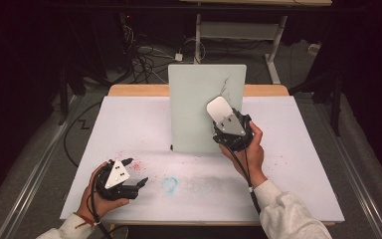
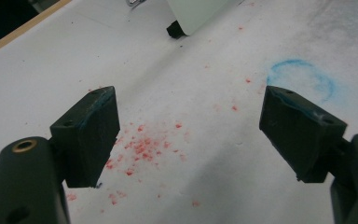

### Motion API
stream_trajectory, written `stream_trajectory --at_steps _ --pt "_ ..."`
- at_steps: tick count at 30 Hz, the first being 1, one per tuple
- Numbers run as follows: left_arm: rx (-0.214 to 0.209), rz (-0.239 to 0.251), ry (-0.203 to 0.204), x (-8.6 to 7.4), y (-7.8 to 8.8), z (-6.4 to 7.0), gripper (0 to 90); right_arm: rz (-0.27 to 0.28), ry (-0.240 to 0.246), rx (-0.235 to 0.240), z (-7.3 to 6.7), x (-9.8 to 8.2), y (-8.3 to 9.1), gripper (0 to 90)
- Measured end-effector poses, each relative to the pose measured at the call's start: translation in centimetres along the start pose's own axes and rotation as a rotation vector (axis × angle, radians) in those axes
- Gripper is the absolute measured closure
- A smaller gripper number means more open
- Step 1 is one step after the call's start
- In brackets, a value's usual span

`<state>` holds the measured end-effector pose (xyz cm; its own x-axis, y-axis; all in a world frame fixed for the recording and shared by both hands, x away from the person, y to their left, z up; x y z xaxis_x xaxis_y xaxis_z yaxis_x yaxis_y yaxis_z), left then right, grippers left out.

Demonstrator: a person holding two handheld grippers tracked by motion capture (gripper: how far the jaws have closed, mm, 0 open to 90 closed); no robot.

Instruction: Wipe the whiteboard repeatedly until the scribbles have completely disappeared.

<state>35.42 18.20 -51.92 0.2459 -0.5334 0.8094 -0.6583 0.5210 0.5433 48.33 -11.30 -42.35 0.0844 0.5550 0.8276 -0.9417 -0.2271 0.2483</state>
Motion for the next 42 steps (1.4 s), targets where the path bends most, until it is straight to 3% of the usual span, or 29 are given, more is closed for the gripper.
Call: stream_trajectory --at_steps 8,11,14,22,25,28,38,42 --pt "0.001 -0.001 -0.003 -0.1 0.2 -0.1 19.8 0.061 -0.074 -0.083 4.4 4.2 -0.3 31.2" --pt "0.001 0.001 -0.001 -0.2 0.3 -0.1 19.8 0.060 -0.095 -0.098 5.7 4.8 -0.4 31.2" --pt "0.004 0.002 0.002 -0.2 0.5 -0.2 19.8 0.050 -0.062 -0.106 5.3 4.4 -0.3 31.2" --pt "0.005 0.003 -0.004 -0.1 0.4 -0.1 19.8 0.006 0.025 -0.028 0.8 0.6 -0.1 31.2" --pt "0.002 0.003 -0.005 0.0 0.3 0.0 19.8 -0.008 0.054 -0.011 -0.1 -0.4 -0.1 31.2" --pt "-0.001 0.003 -0.007 0.1 0.2 0.1 19.8 -0.007 0.054 0.001 0.2 -0.1 -0.1 31.2" --pt "-0.005 0.002 -0.009 0.0 0.2 0.0 19.7 0.051 0.013 -0.119 5.3 4.4 -0.4 31.2" --pt "-0.003 0.003 -0.009 -0.1 0.4 0.0 19.7 0.058 0.018 -0.141 5.4 4.7 -0.5 31.2"
Point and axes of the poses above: each handheld gripper's, and its own axes: y roughly backward along the jaws, x roughly out of its top, z roughly to its right, the point moved 8 cm from there along -y, roughly forward along the jaws, and after that the axes turned 3 degrees about z, right-handed, at the moved point
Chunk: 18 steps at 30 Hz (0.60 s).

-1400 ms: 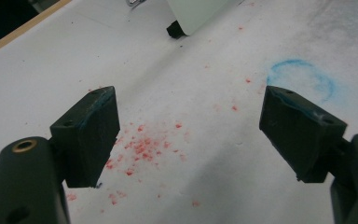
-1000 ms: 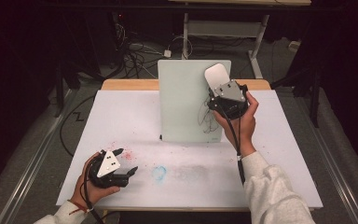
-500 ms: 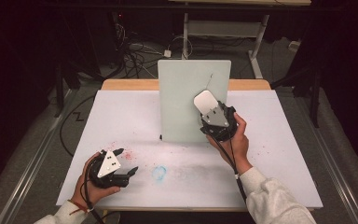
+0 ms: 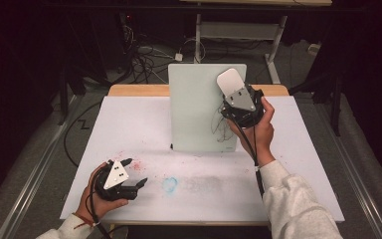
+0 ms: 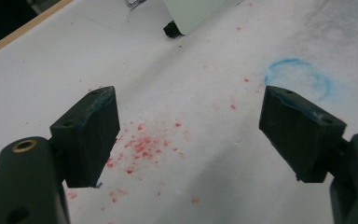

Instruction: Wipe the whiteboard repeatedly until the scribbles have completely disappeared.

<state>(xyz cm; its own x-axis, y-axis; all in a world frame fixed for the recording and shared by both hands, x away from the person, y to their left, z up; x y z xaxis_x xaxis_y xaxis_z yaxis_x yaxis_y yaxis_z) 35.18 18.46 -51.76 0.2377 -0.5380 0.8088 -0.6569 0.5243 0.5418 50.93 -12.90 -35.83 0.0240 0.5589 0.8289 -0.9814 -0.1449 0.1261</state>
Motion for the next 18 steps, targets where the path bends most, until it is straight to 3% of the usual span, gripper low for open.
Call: stream_trajectory --at_steps 2,11,14,18 --pt "0.001 0.001 0.001 0.0 0.0 0.0 19.7 -0.002 0.001 0.015 -0.5 -0.3 0.1 31.1" --pt "0.000 0.001 -0.002 0.1 0.0 0.1 19.7 -0.019 0.111 0.069 -4.5 -2.7 0.7 31.1" --pt "-0.002 -0.001 -0.003 0.1 0.0 0.1 19.7 -0.018 0.104 0.088 -4.2 -2.7 0.7 31.2" --pt "-0.004 0.000 -0.002 0.1 -0.1 0.1 19.7 -0.009 0.074 0.042 -2.1 -1.4 0.4 31.2"
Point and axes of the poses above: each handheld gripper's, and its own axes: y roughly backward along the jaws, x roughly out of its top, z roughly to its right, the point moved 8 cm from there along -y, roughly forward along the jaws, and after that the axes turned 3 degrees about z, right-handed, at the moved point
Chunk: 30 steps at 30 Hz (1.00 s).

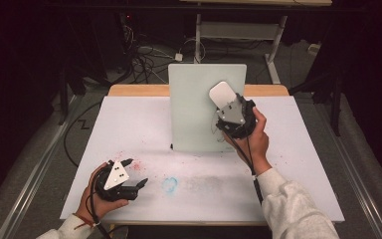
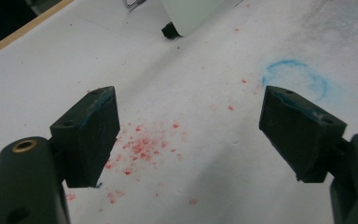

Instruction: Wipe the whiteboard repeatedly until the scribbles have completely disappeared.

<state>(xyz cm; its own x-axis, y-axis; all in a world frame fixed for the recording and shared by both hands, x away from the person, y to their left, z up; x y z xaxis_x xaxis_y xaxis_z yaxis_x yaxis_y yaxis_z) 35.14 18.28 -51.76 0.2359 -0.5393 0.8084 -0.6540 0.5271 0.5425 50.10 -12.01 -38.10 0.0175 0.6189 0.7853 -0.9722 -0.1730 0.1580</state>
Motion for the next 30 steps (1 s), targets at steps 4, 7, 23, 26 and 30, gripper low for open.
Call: stream_trajectory --at_steps 4,7,23,26,30 --pt "0.000 0.004 0.007 0.0 0.0 0.0 19.7 0.010 -0.068 -0.054 2.9 0.8 -0.1 31.2" --pt "-0.002 0.002 0.005 -0.1 0.0 0.0 19.7 0.010 -0.099 -0.051 3.6 0.8 -0.1 31.2" --pt "-0.002 -0.001 0.001 -0.1 0.1 0.1 19.7 -0.046 0.119 0.051 -4.2 -5.0 1.2 31.1" --pt "-0.002 -0.004 0.002 -0.1 0.0 0.0 19.7 -0.046 0.096 0.047 -3.3 -5.4 1.3 31.2" --pt "0.001 0.000 0.000 -0.1 0.1 0.0 19.7 -0.048 0.057 0.011 -1.7 -5.4 1.3 31.1"
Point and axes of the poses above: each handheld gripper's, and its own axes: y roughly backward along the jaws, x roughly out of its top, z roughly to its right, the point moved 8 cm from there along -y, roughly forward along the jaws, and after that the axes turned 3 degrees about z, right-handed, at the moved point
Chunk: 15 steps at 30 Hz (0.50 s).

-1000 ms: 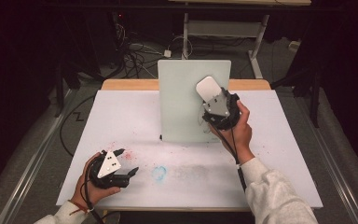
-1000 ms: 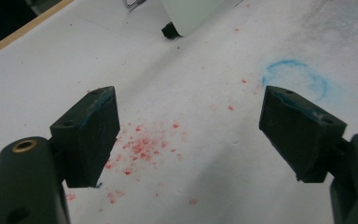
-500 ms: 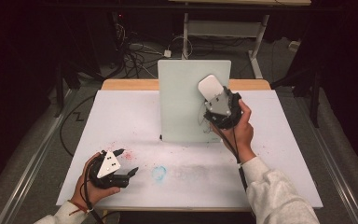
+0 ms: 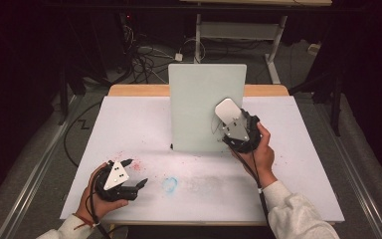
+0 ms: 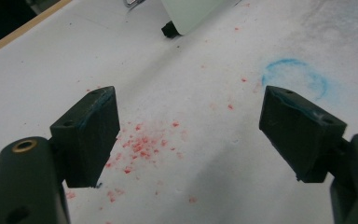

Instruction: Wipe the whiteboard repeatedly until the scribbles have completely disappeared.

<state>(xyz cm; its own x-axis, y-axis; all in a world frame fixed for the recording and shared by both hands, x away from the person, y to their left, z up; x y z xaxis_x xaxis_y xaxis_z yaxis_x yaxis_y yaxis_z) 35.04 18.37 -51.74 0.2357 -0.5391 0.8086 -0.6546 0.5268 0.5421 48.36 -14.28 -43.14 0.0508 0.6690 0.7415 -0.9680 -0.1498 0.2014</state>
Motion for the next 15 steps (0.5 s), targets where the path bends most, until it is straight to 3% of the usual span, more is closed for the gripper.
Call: stream_trajectory --at_steps 3,5,11,15 --pt "0.001 -0.002 0.006 -0.1 0.0 -0.1 19.6 0.000 -0.036 -0.010 0.5 -0.4 0.1 31.2" --pt "0.002 -0.001 0.004 -0.1 0.0 -0.1 19.6 -0.003 -0.018 -0.016 -0.1 -0.7 0.1 31.2" --pt "0.000 0.004 0.000 0.0 0.1 -0.1 19.6 -0.019 0.085 0.031 -3.3 -1.9 0.3 31.1" --pt "-0.003 0.003 -0.004 0.0 0.0 0.0 19.6 -0.023 0.065 0.060 -2.9 -1.6 0.2 31.1"
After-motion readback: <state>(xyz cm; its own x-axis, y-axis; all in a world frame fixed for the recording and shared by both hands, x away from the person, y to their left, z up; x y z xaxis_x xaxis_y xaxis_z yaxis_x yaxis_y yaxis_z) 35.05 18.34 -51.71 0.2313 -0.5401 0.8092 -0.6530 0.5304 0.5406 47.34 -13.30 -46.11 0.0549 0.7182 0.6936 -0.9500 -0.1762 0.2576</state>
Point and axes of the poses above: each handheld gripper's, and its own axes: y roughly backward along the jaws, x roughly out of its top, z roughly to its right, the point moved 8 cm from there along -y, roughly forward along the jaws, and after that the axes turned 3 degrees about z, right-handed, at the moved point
